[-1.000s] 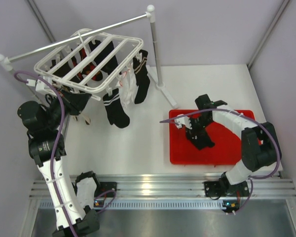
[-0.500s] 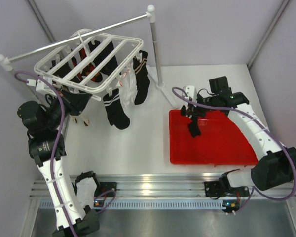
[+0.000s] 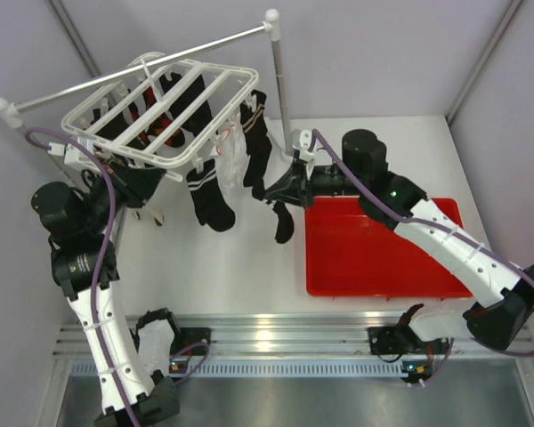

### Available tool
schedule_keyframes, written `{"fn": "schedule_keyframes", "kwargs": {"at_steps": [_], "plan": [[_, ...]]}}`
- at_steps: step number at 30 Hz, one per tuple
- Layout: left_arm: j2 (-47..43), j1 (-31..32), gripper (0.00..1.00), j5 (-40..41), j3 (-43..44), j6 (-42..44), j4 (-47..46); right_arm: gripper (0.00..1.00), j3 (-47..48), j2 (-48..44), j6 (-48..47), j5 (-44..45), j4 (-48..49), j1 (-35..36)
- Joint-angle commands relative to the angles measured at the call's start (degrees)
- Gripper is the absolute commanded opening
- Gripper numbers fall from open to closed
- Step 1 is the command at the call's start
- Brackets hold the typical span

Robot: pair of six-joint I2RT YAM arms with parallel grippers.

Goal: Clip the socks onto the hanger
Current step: Clamp the sock onto the hanger.

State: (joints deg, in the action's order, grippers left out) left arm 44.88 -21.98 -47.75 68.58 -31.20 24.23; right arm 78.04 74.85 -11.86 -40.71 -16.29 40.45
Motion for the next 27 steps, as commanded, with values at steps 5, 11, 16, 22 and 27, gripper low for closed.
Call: {"fn": "schedule_keyframes", "kwargs": {"at_steps": [5,11,16,22,27], "plan": [[-0.1,0.0,0.00,-1.2,2.2,-0.8,-0.9,0.00,4.4,4.3,9.7,4.3,14.7,11.9],[-0.1,0.0,0.00,-1.6,1.9,-0.9,-0.9,0.00,8.5,11.9,11.1,6.7,23.3,16.2],[-0.4,0.0,0.00,-1.6,1.8,-1.1,-0.9,0.00,11.3,16.8,11.5,7.5,25.8,17.4],[-0.8,0.0,0.00,-1.8,1.4,-1.6,-0.9,0.00,13.3,20.1,11.3,7.7,27.0,18.4],[-0.9,0.0,0.00,-2.2,1.5,-1.8,-0.4,0.00,14.1,21.7,9.1,10.4,27.2,18.4]]}}
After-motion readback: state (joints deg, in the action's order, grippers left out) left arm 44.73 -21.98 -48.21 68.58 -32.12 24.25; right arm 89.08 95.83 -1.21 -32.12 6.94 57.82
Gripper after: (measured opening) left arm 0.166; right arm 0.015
